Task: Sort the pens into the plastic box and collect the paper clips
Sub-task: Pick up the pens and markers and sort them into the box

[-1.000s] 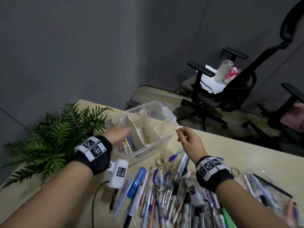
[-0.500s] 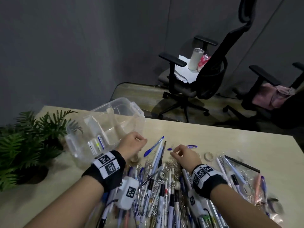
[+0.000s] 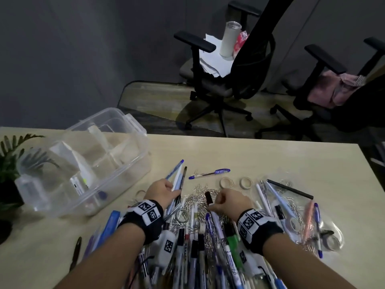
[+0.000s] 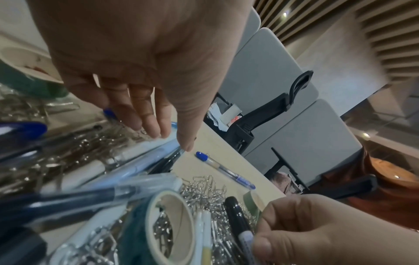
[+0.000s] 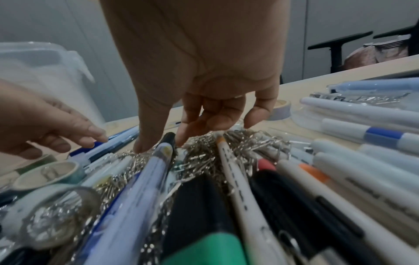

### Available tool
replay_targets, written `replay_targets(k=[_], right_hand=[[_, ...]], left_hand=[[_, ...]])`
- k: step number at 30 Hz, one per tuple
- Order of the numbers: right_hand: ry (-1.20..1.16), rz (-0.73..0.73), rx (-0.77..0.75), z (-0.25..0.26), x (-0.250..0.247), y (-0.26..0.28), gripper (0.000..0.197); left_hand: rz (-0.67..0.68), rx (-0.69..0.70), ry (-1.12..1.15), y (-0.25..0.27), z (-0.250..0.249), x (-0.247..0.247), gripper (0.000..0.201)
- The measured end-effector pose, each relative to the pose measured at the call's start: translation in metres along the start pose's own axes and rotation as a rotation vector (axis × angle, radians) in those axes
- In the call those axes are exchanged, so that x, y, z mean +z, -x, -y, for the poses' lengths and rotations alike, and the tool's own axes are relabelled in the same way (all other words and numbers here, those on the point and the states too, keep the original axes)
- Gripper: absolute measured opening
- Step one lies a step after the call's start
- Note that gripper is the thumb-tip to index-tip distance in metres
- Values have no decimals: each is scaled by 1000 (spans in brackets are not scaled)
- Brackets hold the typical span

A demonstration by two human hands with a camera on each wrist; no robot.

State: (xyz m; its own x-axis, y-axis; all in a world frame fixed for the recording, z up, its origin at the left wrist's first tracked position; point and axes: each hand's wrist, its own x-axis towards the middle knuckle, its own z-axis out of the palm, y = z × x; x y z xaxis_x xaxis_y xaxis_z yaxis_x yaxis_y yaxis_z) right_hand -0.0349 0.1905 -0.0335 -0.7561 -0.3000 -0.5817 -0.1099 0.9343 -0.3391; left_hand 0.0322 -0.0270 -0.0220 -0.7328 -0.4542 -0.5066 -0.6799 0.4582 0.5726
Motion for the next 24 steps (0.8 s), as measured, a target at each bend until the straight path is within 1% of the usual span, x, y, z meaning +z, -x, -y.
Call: replay_targets(k=[3,6,9,12,15,16,19,22,24], right_hand=[[68,1,-2,3,5,-7,45],[74,14,-9,6,7,-15,40],[81,-15,-21,11,5,-19,36],[93,-7,-20,14,4,-22,34],[98,-3,-26,16,0,-24,36],[91,-4,-28,17,-1,-23,37],[29,-11,-41,17,-3,-22,37],[-74,-17,-45,15,-6,-24,35],[-145,-30,-60,13,-8,-24,34]], left_hand=[[-17,-23,-74,-7,-1,5,23],[-27,-39,-97,-13,-3,8,30],[-28,-49,-85,-18,-3,12,35],[-37,-60,-88,-25,0,11,39],[-3,-57,-119,-28,-1,6,35],[11,-59,-124,-29,-1,5,36],[78,-50,-140,-33,-3,3,43],[168,-33,-153,-36,-5,5,58],[200,-33,-166,-35,-9,5,61]])
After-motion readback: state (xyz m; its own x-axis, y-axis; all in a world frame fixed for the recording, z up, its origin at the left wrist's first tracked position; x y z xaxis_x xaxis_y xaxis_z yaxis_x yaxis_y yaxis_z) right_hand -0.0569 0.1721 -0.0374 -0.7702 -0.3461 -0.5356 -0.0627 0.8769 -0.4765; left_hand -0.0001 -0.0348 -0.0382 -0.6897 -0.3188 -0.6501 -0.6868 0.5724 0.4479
